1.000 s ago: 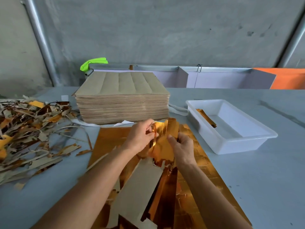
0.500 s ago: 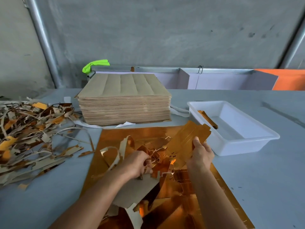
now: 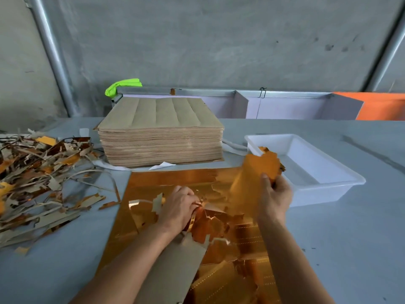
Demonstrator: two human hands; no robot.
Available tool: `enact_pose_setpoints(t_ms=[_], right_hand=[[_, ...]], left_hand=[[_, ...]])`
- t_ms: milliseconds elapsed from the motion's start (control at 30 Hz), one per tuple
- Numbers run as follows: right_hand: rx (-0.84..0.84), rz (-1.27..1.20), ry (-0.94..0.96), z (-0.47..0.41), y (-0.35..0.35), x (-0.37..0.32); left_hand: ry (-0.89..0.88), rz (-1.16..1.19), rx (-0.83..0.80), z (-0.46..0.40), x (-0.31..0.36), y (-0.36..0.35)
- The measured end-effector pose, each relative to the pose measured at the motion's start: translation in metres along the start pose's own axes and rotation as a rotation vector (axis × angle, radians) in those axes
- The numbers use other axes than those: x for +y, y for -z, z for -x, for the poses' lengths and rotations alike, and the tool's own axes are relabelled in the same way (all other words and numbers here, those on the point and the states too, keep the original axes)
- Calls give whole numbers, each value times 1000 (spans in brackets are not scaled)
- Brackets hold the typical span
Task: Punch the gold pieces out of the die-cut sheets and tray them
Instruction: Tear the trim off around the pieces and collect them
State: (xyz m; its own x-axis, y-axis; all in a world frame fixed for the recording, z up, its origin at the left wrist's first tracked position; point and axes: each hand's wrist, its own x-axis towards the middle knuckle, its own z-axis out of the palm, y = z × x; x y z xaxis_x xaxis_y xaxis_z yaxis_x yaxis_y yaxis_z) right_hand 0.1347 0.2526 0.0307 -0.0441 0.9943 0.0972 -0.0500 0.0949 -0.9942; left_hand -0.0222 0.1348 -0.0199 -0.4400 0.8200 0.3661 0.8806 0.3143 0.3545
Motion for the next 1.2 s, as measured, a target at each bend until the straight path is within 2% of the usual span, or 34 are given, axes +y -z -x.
enact_pose_setpoints(t_ms=[100, 167, 233, 300, 367, 433, 567, 700, 833, 933, 1000, 1067, 1167, 1200], right_hand=[[181, -35, -83, -16, 14, 4], [185, -58, -161, -20, 18, 8], [124, -18, -192, -19, 18, 13], [52, 111, -185, -13, 14, 19], [-34, 250, -142, -3, 9, 24], [-121, 394, -27, 7, 3, 27], [-217, 558, 138, 19, -10, 29], [-223, 647, 129, 15, -5, 30], [-143, 761, 102, 11, 3, 26], [-285, 808, 134, 22, -5, 23], [-406, 782, 112, 30, -17, 22], [-480, 744, 120, 35, -27, 16], [-422, 374, -98, 31, -33, 8], [-398, 348, -140, 28, -33, 6]], left_hand=[[-26, -21, -18, 7, -14, 2], [-31, -5, -56, 11, -21, 3], [17, 124, -32, 14, -22, 3], [138, 246, 50, 15, -19, 3], [177, 200, 175, 15, -14, 3], [144, 168, 281, 17, -9, 4], [158, 192, 354, 22, -8, 8], [229, 151, 409, 21, -11, 10], [416, 192, 504, 13, -14, 13], [491, 240, 544, 9, -6, 15], [402, 238, 552, 11, 7, 14], [152, 220, 535, 16, 16, 11], [-248, 158, 413, 26, 22, 6], [-343, 126, 380, 28, 21, 2]])
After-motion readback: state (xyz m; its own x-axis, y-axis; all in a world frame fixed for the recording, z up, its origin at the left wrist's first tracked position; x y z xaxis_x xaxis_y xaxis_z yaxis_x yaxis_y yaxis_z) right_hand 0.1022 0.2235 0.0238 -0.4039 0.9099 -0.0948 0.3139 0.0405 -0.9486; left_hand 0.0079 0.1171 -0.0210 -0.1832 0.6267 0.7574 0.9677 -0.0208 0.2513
